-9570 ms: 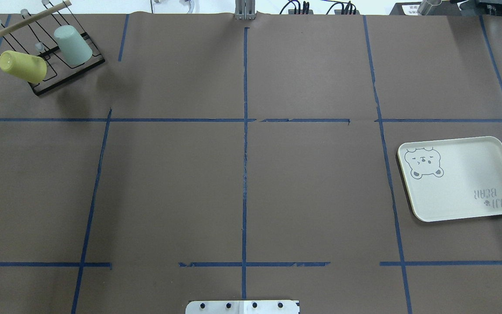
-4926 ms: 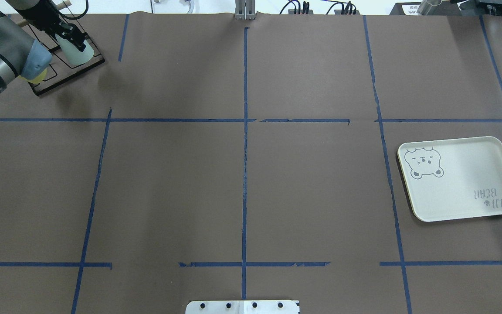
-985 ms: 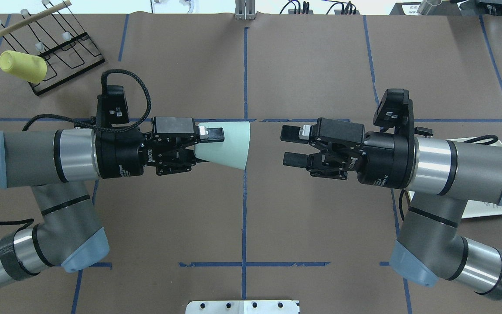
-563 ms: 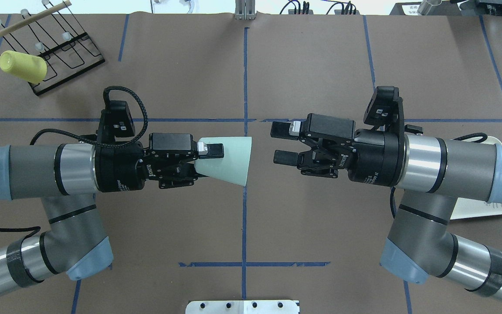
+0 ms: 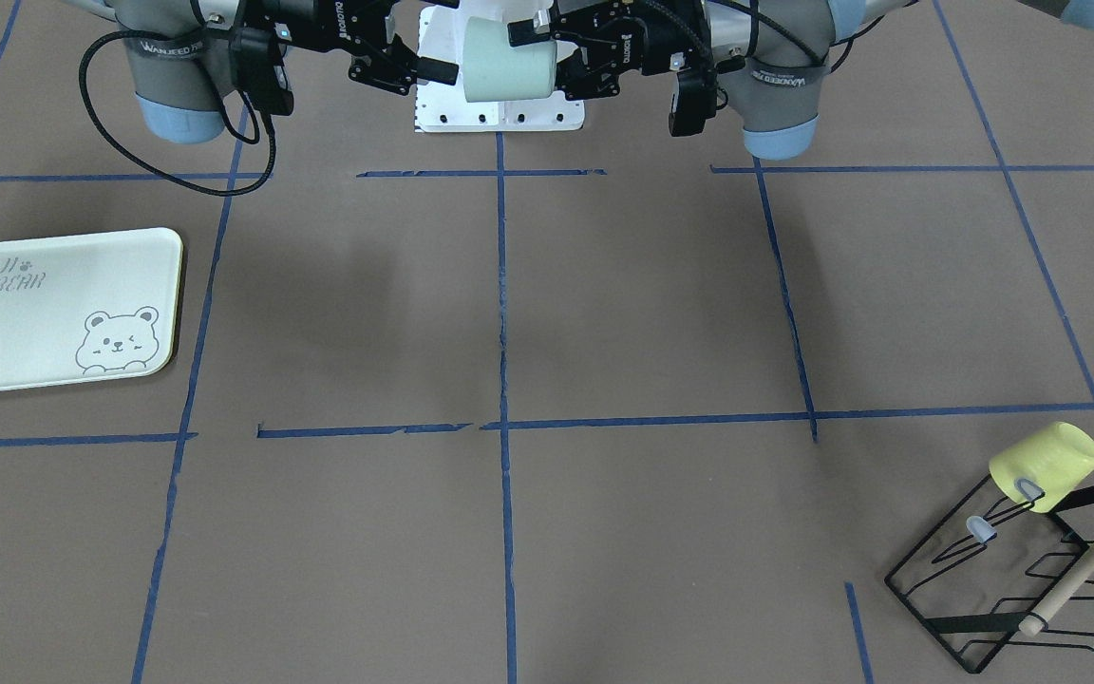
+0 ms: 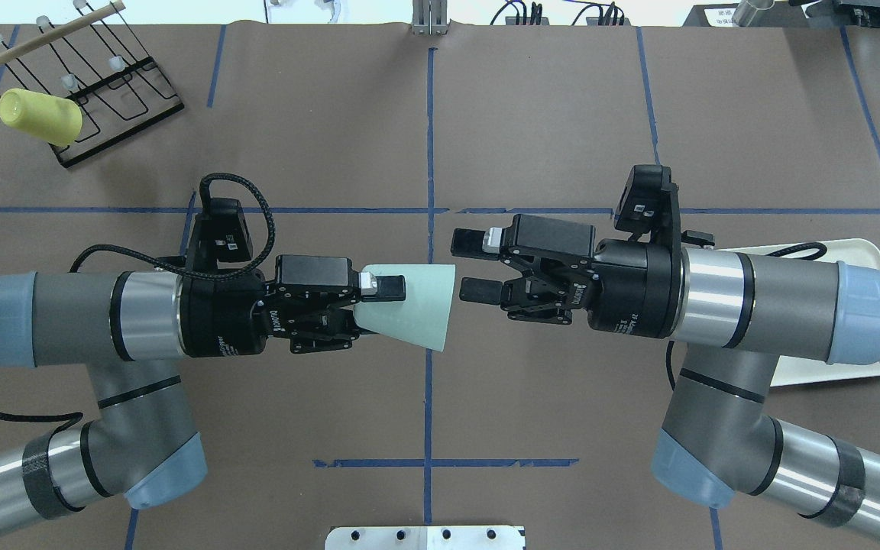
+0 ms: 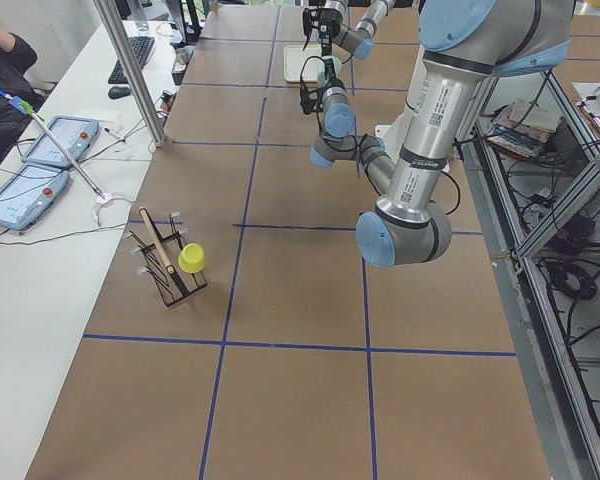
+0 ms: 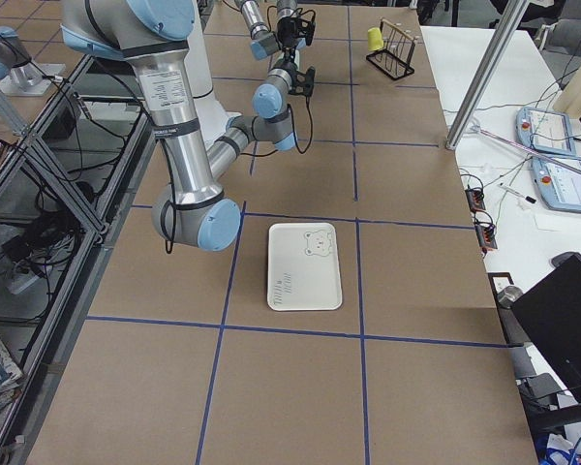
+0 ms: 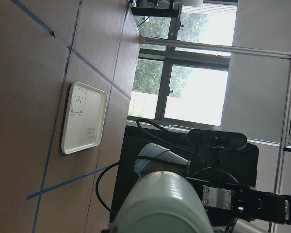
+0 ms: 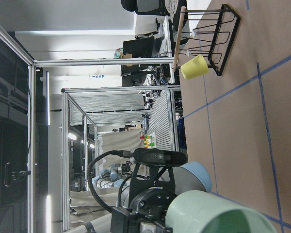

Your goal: Left arm grabs green cup and hands to right arm on tray

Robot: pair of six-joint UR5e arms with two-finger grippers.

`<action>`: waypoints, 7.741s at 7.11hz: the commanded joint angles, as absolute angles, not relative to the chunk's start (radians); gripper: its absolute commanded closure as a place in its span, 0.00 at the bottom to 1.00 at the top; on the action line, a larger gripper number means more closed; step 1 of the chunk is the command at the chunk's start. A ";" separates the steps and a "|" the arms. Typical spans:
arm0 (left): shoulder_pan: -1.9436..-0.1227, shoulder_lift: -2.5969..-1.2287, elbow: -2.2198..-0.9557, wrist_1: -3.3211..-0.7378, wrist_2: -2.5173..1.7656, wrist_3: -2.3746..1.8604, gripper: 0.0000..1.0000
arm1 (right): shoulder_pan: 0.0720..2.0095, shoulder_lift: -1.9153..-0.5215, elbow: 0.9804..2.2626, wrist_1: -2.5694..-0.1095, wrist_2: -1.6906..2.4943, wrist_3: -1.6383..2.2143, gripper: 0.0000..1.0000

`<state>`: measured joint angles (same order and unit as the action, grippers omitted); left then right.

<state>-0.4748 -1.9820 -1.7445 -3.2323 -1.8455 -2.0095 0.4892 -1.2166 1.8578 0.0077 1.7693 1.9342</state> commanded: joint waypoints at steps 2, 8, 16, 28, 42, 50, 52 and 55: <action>-0.474 -1.983 -1.743 -3.232 -1.845 -2.010 0.45 | 0.469 -1.209 1.858 0.005 1.764 1.934 0.02; -0.474 -1.982 -1.744 -3.234 -1.847 -2.029 0.45 | 0.462 -1.166 1.813 0.002 1.740 1.937 0.55; -0.483 -1.985 -1.746 -3.234 -1.845 -2.094 0.00 | 0.457 -1.152 1.816 0.009 1.740 1.933 1.00; -0.711 -1.987 -1.725 -2.205 -1.788 -1.627 0.00 | 0.536 -1.141 1.895 -0.674 1.884 1.811 1.00; -1.433 -1.381 -2.085 -1.338 -2.268 0.121 0.00 | 1.006 -1.649 1.945 -1.223 2.085 0.662 1.00; -1.443 -1.370 -2.040 -1.407 -2.299 0.118 0.00 | 0.861 -1.709 1.858 -1.081 1.971 0.819 0.01; -1.443 -1.371 -2.039 -1.408 -2.299 0.118 0.00 | 0.864 -1.707 1.865 -1.086 1.966 0.805 0.00; -1.443 -1.370 -2.037 -1.407 -2.299 0.120 0.00 | 1.111 -1.716 1.890 -1.209 2.222 0.485 0.00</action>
<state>-1.4435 -1.3705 -2.0378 -1.4068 -2.2994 0.1194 0.9720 -1.7117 1.8819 -1.1307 2.0981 0.6578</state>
